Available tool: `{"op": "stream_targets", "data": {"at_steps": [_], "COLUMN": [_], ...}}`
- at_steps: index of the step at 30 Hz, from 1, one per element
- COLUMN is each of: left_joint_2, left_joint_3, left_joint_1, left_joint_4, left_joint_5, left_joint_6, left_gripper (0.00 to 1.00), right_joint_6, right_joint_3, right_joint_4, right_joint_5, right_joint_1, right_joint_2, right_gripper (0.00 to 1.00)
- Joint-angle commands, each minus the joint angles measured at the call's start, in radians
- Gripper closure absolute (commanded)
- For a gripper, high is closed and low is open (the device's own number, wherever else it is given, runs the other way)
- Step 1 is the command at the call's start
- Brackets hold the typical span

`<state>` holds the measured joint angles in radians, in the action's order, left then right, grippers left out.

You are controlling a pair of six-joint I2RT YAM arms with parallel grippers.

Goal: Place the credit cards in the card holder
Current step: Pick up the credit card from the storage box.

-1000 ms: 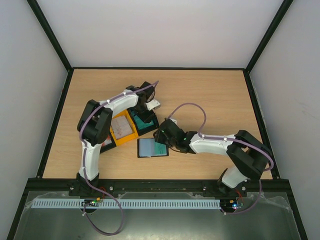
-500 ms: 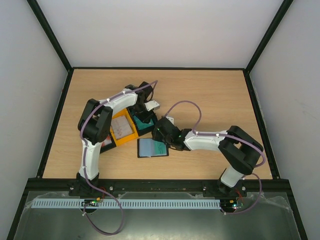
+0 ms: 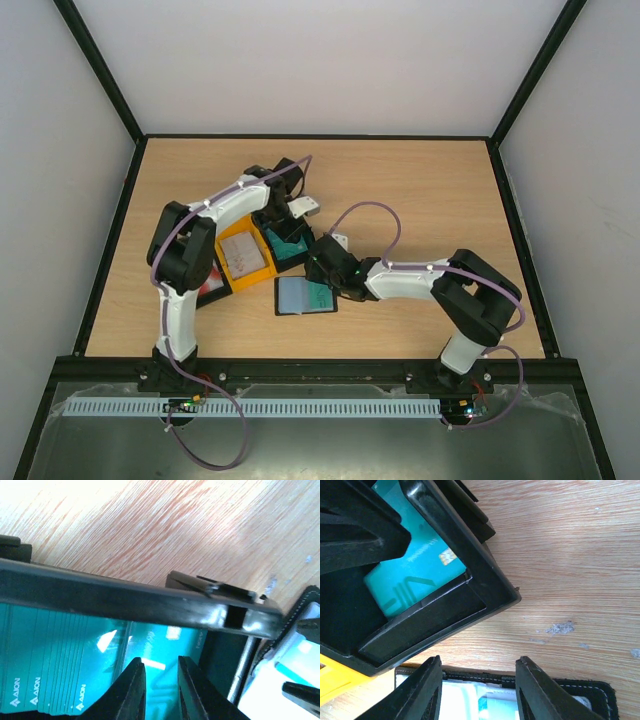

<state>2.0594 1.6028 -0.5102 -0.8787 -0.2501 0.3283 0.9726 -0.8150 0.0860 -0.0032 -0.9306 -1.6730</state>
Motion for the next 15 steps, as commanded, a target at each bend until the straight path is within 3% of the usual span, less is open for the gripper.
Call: {"op": "stream_targets", "data": {"at_steps": [1, 6, 11, 15], "left_joint_2": [-0.072, -0.113, -0.105, -0.068], "left_joint_3": [-0.027, -0.070, -0.079, -0.070], "left_joint_1": [-0.002, -0.006, -0.007, -0.008], "left_joint_4": [-0.027, -0.019, 0.014, 0.028], "left_joint_5": [-0.035, -0.041, 0.032, 0.064], "left_joint_6": [-0.008, -0.020, -0.064, -0.077], "left_gripper": [0.80, 0.79, 0.67, 0.63], "right_joint_6": [0.001, 0.009, 0.011, 0.008], "right_joint_3": [0.001, 0.025, 0.033, 0.038], "right_joint_4": [-0.015, -0.002, 0.003, 0.007], "right_joint_5": [0.039, 0.042, 0.031, 0.026], "right_joint_1": [0.006, 0.009, 0.009, 0.009], "right_joint_2": [0.011, 0.032, 0.033, 0.034], "right_gripper": [0.60, 0.60, 0.60, 0.60]}}
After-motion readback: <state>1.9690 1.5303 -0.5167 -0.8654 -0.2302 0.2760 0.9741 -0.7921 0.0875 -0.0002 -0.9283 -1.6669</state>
